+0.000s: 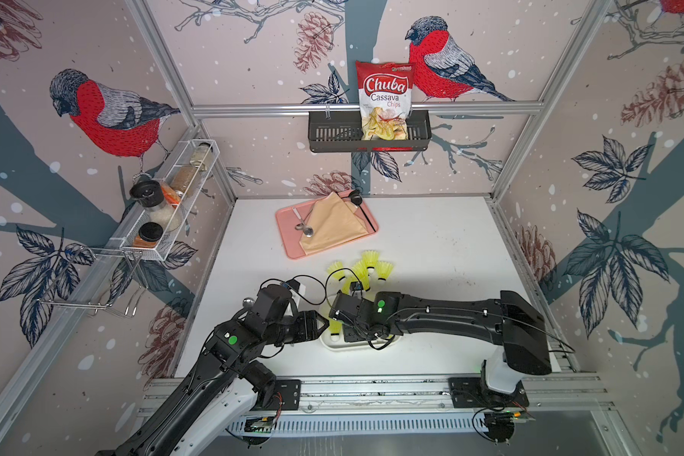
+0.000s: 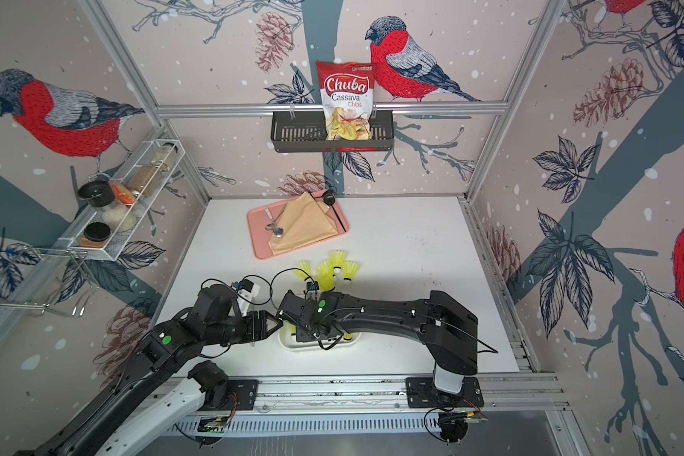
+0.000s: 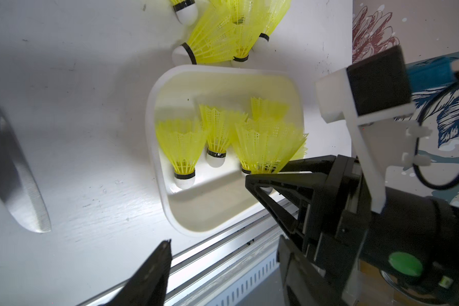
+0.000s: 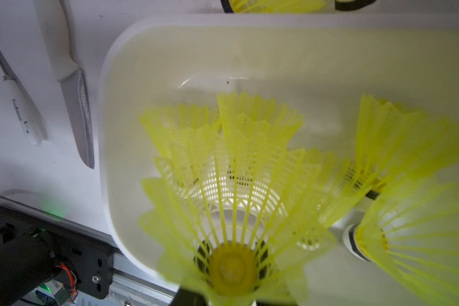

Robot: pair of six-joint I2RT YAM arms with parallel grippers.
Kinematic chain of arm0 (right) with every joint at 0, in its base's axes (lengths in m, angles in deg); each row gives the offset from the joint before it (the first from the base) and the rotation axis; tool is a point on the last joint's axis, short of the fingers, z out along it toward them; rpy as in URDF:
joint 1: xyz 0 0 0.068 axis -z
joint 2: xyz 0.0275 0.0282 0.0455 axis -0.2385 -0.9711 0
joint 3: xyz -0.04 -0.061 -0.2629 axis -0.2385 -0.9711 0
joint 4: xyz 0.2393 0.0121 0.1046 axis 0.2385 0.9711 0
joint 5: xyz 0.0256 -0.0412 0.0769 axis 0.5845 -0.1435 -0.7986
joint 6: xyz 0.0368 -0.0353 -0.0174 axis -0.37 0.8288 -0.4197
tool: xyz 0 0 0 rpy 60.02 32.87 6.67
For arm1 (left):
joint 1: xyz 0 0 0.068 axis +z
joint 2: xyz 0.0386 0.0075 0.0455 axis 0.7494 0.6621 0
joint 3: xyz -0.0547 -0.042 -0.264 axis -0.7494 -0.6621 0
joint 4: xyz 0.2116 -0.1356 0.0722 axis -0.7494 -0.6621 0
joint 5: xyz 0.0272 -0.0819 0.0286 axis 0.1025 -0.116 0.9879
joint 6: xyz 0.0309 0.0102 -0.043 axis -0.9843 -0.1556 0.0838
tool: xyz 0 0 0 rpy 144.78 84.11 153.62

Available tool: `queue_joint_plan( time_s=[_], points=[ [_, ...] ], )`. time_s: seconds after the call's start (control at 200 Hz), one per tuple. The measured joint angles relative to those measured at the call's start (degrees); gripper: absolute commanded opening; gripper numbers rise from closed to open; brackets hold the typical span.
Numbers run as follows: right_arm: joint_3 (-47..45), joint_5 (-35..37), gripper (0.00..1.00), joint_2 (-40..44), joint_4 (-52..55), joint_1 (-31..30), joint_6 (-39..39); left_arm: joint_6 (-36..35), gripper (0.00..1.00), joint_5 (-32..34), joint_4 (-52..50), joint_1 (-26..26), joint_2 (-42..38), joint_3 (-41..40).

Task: Put the shuttlecocks into the storage box
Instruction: Place the shuttlecock in the storage box.

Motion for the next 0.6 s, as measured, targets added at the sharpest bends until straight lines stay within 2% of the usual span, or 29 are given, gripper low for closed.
queue_joint_plan(
  time_s=[0.6],
  points=[
    [-0.3,-1.0,0.20,-2.4,-0.5,-0.2,-0.4,-0.2,0.65,-4.2,0.4,0.0,0.1,-4.3]
  ],
)
